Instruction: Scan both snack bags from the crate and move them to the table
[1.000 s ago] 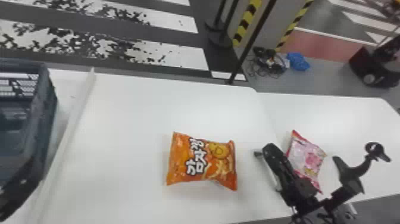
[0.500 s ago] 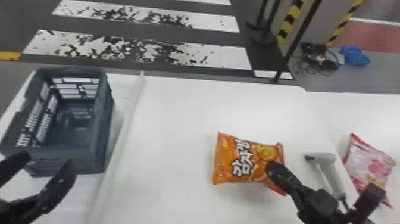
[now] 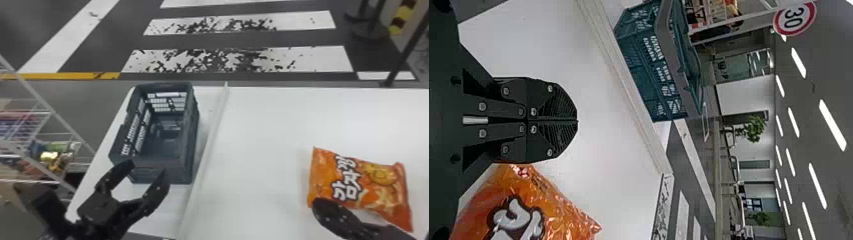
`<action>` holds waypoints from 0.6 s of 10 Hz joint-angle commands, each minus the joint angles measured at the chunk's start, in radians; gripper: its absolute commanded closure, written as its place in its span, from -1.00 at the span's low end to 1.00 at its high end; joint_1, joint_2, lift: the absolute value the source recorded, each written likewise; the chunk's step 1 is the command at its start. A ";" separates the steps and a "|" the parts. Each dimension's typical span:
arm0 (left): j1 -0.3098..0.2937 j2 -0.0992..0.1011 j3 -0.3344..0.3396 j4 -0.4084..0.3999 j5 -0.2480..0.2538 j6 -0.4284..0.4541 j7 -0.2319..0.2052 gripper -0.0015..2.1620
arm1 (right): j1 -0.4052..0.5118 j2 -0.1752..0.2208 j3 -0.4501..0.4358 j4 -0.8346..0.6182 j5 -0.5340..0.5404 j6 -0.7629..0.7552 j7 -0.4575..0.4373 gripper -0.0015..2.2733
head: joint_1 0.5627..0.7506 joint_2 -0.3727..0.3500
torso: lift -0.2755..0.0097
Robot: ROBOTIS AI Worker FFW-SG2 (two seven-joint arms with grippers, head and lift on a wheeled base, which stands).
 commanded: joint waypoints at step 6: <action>0.000 0.015 0.004 0.019 0.013 0.000 -0.023 -0.93 | 0.017 -0.123 0.199 -0.033 0.382 -0.124 -0.347 -0.91 | 0.41 0.88 | 0.32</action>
